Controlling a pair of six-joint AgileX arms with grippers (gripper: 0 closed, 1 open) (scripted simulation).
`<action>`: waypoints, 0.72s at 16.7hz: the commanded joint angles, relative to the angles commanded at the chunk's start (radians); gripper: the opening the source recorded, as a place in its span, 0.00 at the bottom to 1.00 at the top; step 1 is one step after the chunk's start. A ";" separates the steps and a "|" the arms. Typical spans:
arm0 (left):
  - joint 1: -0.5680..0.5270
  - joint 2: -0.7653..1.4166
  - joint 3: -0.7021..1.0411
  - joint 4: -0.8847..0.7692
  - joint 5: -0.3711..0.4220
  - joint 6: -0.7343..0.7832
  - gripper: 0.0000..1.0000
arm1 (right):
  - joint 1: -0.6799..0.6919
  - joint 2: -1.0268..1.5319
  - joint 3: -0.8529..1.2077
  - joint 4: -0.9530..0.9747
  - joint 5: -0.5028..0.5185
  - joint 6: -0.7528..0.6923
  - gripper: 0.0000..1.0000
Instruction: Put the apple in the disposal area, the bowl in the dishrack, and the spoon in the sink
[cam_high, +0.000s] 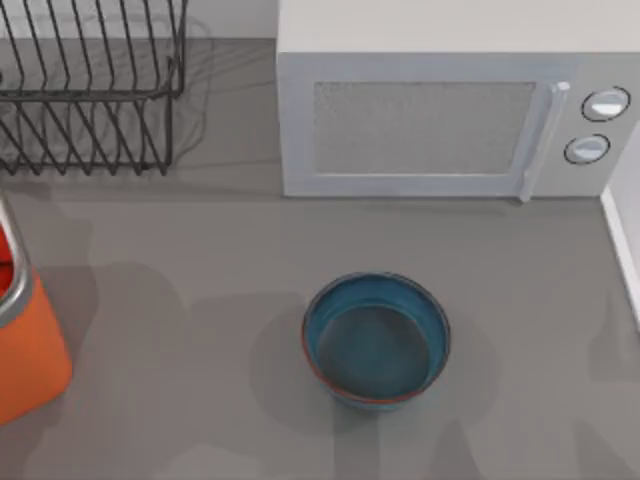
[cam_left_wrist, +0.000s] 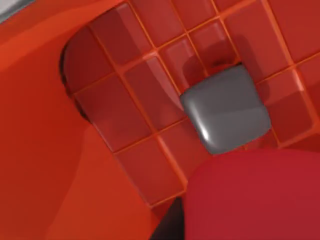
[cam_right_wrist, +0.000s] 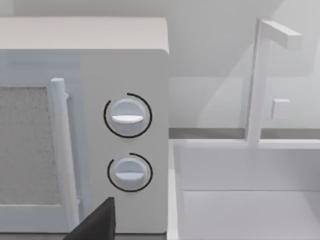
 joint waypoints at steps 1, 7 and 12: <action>0.001 0.005 -0.038 0.043 -0.002 0.003 0.00 | 0.000 0.000 0.000 0.000 0.000 0.000 1.00; 0.005 0.019 -0.148 0.158 -0.005 0.012 0.00 | 0.000 0.000 0.000 0.000 0.000 0.000 1.00; 0.005 0.019 -0.148 0.158 -0.005 0.012 0.23 | 0.000 0.000 0.000 0.000 0.000 0.000 1.00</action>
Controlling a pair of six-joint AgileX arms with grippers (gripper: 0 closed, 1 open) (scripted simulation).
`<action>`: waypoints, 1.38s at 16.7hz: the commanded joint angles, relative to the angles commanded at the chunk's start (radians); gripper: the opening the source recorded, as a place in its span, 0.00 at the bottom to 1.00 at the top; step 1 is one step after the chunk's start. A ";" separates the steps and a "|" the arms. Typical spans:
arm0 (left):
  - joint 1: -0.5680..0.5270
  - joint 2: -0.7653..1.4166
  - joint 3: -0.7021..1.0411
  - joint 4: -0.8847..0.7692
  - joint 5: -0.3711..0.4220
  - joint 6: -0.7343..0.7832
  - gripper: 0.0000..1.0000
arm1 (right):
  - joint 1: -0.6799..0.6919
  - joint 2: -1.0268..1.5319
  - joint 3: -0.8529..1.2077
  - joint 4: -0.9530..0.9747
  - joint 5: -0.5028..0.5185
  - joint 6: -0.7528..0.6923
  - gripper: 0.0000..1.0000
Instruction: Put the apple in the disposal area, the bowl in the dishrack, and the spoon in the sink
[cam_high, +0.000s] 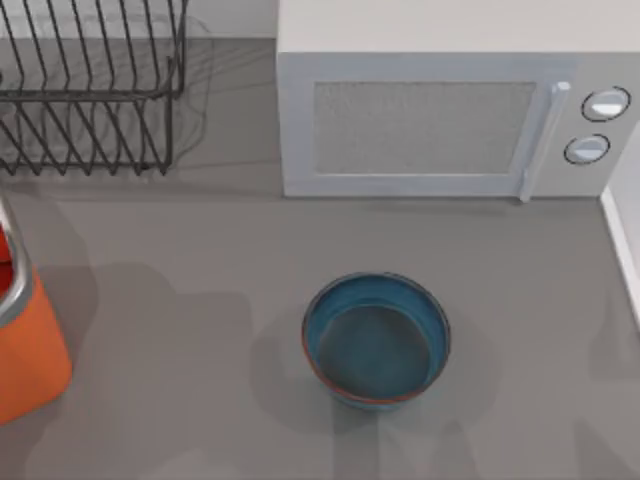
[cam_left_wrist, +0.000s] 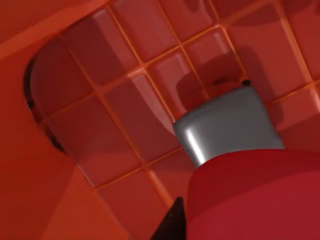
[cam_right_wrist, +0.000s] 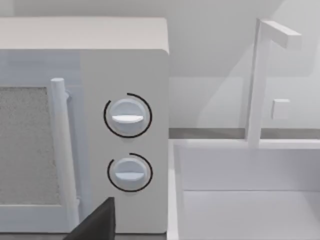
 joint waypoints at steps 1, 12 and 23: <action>0.000 0.000 0.000 0.000 0.000 0.000 0.30 | 0.000 0.000 0.000 0.000 0.000 0.000 1.00; 0.000 0.000 0.000 0.000 0.000 0.000 1.00 | 0.000 0.000 0.000 0.000 0.000 0.000 1.00; -0.012 -0.063 -0.041 0.043 0.004 -0.049 1.00 | 0.000 0.000 0.000 0.000 0.000 0.000 1.00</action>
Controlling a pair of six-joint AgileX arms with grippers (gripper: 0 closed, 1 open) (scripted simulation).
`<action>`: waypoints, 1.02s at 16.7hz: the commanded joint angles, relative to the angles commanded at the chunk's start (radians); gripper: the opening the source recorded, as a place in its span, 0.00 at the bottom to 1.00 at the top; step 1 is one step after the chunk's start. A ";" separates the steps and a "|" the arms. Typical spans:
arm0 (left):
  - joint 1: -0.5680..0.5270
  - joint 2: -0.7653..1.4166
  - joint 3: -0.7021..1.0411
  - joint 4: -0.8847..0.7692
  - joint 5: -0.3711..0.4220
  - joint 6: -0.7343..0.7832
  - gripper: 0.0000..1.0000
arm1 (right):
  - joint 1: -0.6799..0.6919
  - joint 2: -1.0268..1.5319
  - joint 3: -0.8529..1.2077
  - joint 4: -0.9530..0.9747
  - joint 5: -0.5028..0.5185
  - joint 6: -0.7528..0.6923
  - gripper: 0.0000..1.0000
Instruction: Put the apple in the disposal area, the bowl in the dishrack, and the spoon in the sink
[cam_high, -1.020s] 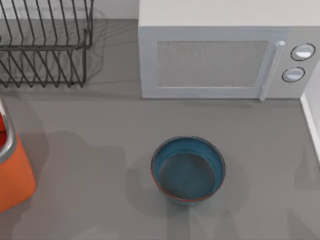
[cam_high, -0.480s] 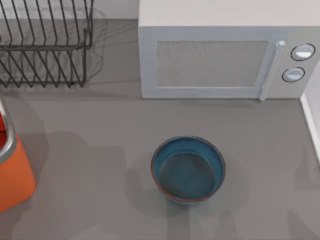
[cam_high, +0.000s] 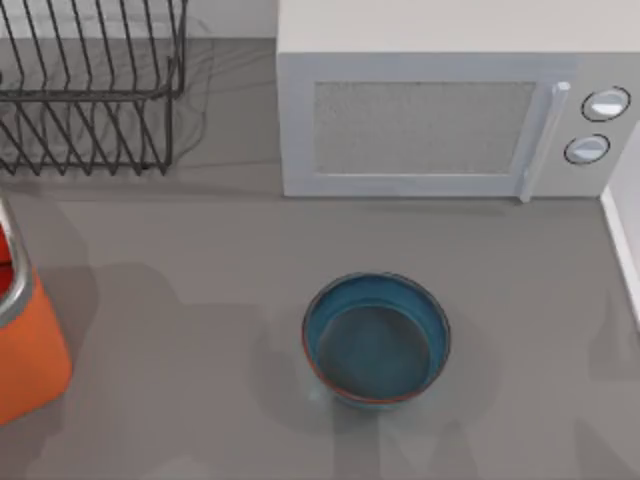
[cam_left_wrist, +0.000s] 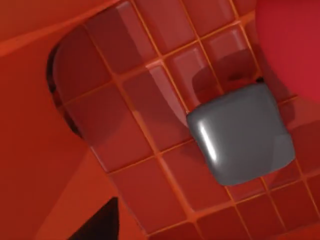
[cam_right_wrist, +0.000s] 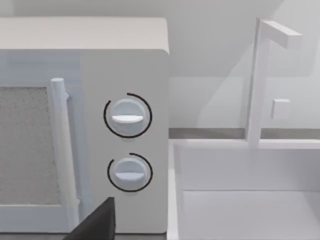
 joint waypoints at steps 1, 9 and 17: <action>-0.005 -0.037 -0.027 0.027 0.000 -0.036 1.00 | 0.000 0.000 0.000 0.000 0.000 0.000 1.00; -0.068 -0.595 -0.426 0.381 -0.012 -0.668 1.00 | 0.000 0.000 0.000 0.000 0.000 0.000 1.00; -0.153 -1.333 -0.937 0.827 -0.021 -1.482 1.00 | 0.000 0.000 0.000 0.000 0.000 0.000 1.00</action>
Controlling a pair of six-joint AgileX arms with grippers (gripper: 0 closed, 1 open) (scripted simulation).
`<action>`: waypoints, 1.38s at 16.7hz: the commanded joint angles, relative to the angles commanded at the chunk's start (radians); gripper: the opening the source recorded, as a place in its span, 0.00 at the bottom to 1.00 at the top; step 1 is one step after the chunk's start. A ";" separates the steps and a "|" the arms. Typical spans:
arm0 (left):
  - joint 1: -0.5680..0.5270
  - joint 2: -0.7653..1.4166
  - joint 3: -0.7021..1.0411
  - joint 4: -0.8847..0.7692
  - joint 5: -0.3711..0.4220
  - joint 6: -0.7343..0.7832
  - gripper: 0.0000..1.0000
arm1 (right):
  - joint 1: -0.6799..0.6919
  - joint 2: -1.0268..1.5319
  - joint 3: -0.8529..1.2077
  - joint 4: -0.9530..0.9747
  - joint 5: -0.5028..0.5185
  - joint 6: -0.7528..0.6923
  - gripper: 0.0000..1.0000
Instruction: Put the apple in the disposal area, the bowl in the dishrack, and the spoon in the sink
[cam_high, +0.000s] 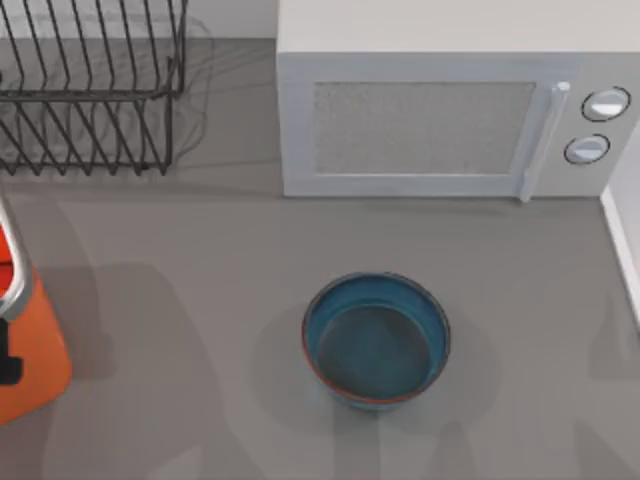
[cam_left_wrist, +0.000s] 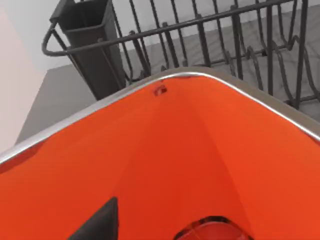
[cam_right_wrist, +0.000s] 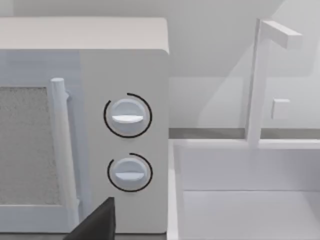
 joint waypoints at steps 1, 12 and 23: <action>-0.009 -0.069 -0.050 0.052 0.000 -0.068 1.00 | 0.000 0.000 0.000 0.000 0.000 0.000 1.00; -0.032 -0.258 -0.199 0.220 -0.003 -0.259 1.00 | 0.000 0.000 0.000 0.000 0.000 0.000 1.00; -0.325 0.356 0.226 -0.117 0.000 -0.331 1.00 | 0.000 0.000 0.000 0.000 0.000 0.000 1.00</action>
